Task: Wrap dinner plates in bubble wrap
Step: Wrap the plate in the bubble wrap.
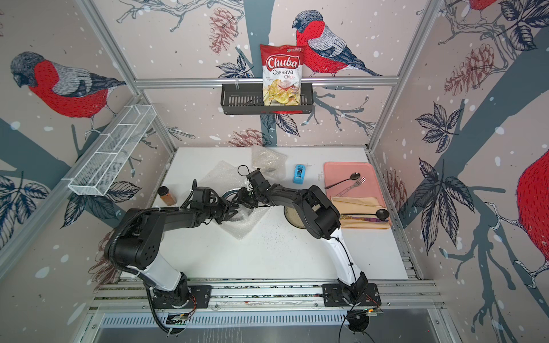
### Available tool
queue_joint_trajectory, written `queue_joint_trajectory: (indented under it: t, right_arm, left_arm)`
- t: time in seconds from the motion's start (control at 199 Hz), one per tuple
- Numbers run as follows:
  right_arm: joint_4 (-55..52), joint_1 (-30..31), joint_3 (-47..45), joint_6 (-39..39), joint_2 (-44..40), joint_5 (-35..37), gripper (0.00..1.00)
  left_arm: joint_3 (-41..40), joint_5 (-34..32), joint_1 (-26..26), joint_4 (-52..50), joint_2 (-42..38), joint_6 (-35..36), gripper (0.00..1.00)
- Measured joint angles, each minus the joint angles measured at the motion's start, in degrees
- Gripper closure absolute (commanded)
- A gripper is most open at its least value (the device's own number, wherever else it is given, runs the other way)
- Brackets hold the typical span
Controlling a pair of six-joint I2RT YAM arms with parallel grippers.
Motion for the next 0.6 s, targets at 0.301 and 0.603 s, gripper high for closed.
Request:
queue_joint_trajectory:
  t: [0.301, 0.603]
  right_arm:
    - [-0.35, -1.57, -2.08, -0.11, -5.44, -0.37, 0.54]
    - [-4.33, -2.29, -4.5, -4.76, -8.48, 4.15, 0.83]
  left_arm:
    - [0.33, -0.17, 0.31, -2.32, 0.61, 2.43, 0.75]
    - [0.22, 0.57, 0.92, -2.14, 0.74, 3.08, 0.74]
